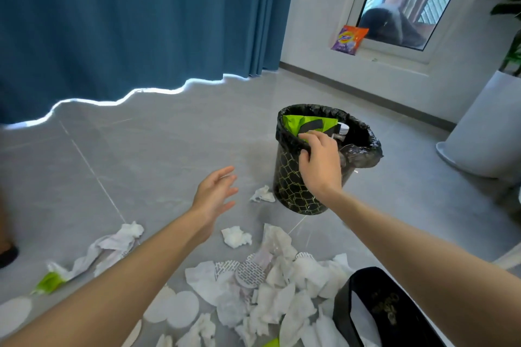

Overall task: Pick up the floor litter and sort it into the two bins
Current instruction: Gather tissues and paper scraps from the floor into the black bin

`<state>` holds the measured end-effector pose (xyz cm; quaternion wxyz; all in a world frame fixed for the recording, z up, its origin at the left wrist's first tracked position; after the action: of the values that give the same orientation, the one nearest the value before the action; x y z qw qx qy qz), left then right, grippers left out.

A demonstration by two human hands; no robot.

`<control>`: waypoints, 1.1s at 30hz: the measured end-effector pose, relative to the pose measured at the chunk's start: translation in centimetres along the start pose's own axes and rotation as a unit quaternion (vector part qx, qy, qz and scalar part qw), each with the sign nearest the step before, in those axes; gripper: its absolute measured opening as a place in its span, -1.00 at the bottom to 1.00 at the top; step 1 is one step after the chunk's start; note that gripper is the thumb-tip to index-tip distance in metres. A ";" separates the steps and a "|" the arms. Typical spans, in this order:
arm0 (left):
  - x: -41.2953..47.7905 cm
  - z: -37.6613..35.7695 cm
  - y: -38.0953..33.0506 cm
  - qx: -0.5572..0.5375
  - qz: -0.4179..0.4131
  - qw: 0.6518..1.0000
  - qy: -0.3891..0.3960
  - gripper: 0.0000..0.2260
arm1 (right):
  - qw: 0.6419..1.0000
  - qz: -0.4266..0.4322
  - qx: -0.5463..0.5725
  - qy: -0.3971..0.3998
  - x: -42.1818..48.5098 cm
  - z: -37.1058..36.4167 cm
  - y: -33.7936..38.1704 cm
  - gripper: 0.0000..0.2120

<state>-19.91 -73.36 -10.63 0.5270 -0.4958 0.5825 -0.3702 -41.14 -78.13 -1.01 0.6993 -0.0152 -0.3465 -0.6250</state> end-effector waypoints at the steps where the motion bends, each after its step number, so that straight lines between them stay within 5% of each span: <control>1: -0.6 0.8 0.1 0.006 0.002 1.000 -0.006 -0.75 | 1.000 0.012 0.011 0.007 -1.0 -0.2 1.1 -0.66; 12: -5.9 8.9 3.3 0.189 0.040 0.981 -0.021 -0.71 | 0.941 -0.012 0.027 0.338 -12.2 -8.9 7.2 -0.69; 16: -8.2 11.9 5.8 0.235 0.069 0.969 -0.038 -0.72 | 0.859 0.022 -0.049 0.509 -19.2 -13.6 8.0 -0.66; 20: -10.3 13.7 9.7 0.316 0.091 0.945 0.003 -0.65 | 0.769 0.042 -0.086 0.632 -25.6 -16.3 8.8 -0.34; 25: -12.4 15.5 13.2 0.409 0.099 0.906 0.042 -0.62 | 0.769 0.091 -0.053 0.631 -29.4 -17.5 11.3 -0.32; 33: -14.5 15.1 15.8 0.498 0.088 0.853 0.129 -0.46 | 0.825 0.080 -0.010 0.560 -29.4 -17.3 12.3 -0.75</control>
<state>-8.75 -54.29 -24.68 0.6539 -0.0609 0.4242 -0.6235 -21.60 -57.94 -23.93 0.8207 0.3024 0.1130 -0.4714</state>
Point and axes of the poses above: each hand's wrist, its own x-axis towards the middle knuckle, its own z-axis out of the back of the hand, y = z × x, the point moved 9 cm from there along x, towards the middle knuckle, and after that the axes turned 4 degrees about y, right-handed, at the moved point
